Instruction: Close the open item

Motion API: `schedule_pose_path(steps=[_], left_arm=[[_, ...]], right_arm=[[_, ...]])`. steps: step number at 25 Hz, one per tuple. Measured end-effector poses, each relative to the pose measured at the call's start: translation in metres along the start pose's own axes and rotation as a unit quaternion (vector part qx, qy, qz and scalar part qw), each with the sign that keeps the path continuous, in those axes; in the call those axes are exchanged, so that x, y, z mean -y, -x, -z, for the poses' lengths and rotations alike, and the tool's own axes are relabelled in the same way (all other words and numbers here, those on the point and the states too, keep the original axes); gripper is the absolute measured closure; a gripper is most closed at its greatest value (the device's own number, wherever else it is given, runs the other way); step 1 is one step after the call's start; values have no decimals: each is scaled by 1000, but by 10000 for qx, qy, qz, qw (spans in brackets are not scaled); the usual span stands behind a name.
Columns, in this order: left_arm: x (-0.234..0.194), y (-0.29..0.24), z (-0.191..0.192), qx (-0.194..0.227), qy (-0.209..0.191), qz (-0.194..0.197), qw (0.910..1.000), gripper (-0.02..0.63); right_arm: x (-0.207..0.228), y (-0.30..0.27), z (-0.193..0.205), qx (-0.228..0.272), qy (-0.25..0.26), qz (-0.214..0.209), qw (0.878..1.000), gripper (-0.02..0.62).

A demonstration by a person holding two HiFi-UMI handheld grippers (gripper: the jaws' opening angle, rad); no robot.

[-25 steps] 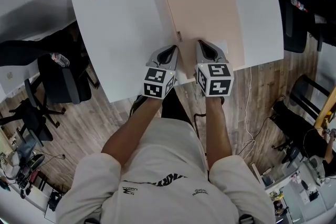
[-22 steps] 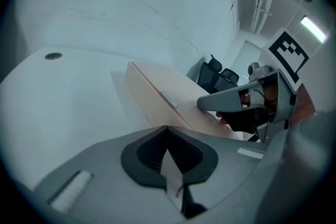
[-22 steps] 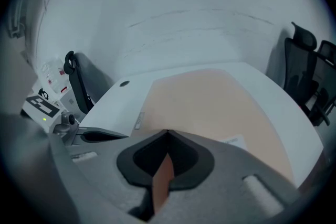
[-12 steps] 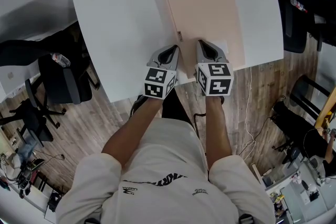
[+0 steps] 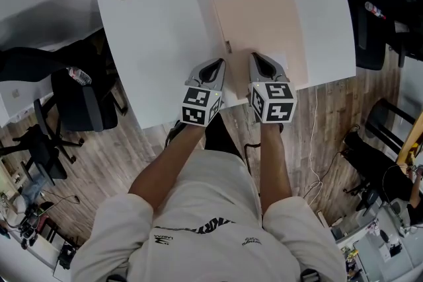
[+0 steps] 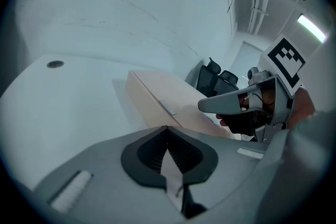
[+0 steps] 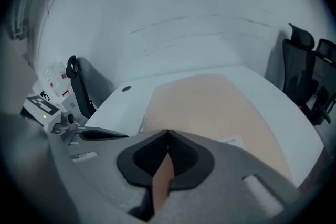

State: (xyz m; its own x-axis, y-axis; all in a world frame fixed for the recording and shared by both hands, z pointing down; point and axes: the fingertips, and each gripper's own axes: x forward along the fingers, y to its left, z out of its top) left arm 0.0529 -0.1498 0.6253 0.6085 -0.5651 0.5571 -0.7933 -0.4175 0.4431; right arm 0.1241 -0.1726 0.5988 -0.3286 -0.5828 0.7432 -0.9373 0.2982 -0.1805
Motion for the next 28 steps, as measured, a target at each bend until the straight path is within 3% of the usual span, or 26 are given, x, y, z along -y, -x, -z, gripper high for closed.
schedule_pose_path(steps=[9,18,28], left_arm=[[10,17,-18,181,-189,17,9997,606],[29,55,-55,542,-381,92,9978,606],[58,100,-82,850,-923,137,9920,606]], right_arm=[[-7,19,-15,247,111,26,9996,595],[-20,58,-40,936,-21,97,9956,595],[-32,118,-56,1641,-243,207,9859,595]])
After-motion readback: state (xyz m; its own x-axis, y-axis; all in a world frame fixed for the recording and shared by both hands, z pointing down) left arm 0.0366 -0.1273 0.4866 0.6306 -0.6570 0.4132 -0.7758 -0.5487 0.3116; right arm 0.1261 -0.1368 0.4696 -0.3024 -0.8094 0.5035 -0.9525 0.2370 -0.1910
